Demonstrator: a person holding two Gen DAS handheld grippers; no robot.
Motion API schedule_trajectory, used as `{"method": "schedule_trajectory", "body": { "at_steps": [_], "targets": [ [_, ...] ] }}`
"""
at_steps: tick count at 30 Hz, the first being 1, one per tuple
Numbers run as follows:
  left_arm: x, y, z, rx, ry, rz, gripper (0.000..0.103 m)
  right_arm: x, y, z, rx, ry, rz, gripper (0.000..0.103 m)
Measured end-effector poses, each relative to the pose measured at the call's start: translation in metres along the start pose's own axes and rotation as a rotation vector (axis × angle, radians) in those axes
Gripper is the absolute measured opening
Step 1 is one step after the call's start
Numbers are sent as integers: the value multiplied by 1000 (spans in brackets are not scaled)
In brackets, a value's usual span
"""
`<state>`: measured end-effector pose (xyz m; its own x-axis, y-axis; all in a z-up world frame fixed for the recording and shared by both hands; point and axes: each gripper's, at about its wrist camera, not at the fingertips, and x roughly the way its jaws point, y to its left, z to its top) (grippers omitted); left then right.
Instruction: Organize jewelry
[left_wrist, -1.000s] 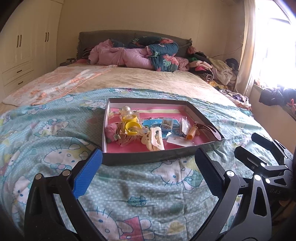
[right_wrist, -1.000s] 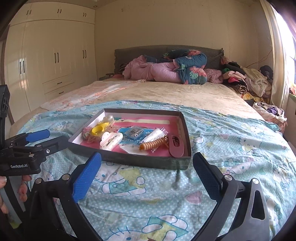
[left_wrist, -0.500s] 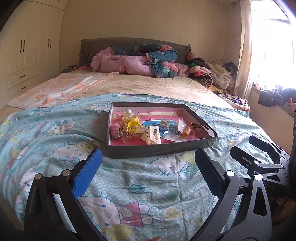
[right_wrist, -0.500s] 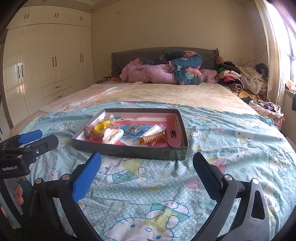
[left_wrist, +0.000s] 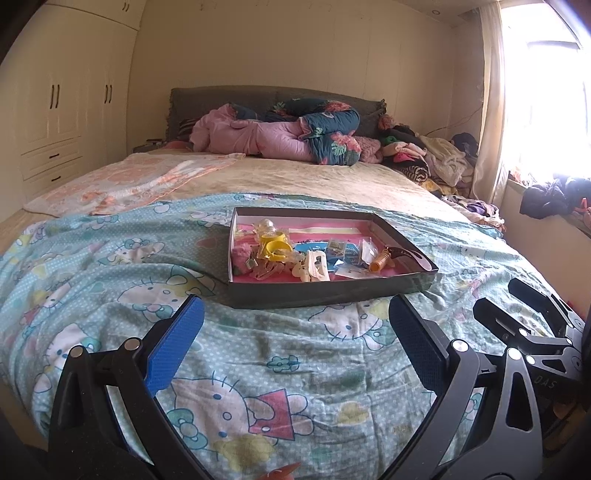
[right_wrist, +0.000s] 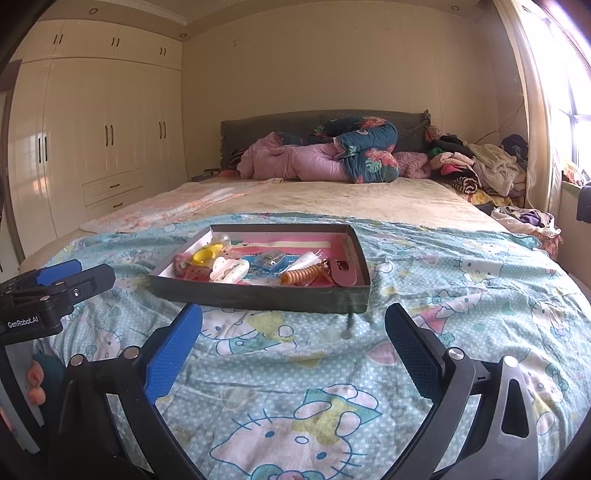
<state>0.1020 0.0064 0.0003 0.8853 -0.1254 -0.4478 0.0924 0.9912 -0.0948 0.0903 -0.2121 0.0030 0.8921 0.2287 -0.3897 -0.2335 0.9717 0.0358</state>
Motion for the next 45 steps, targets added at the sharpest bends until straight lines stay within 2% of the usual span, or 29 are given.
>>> {"method": "schedule_trajectory", "body": {
  "at_steps": [11, 21, 25, 45],
  "targets": [
    [-11, -10, -11, 26, -32, 0, 92, -16, 1, -9, -11, -78, -25, 97],
    [-19, -13, -21, 43, -80, 22, 92, -32, 3, -14, -26, -192, -68, 97],
    [-22, -13, -22, 43, -108, 26, 92, -31, 4, -15, -24, -193, -70, 97],
    [-20, -11, -22, 34, -109, 23, 92, -33, 17, -15, -45, -174, -57, 97]
  ]
}}
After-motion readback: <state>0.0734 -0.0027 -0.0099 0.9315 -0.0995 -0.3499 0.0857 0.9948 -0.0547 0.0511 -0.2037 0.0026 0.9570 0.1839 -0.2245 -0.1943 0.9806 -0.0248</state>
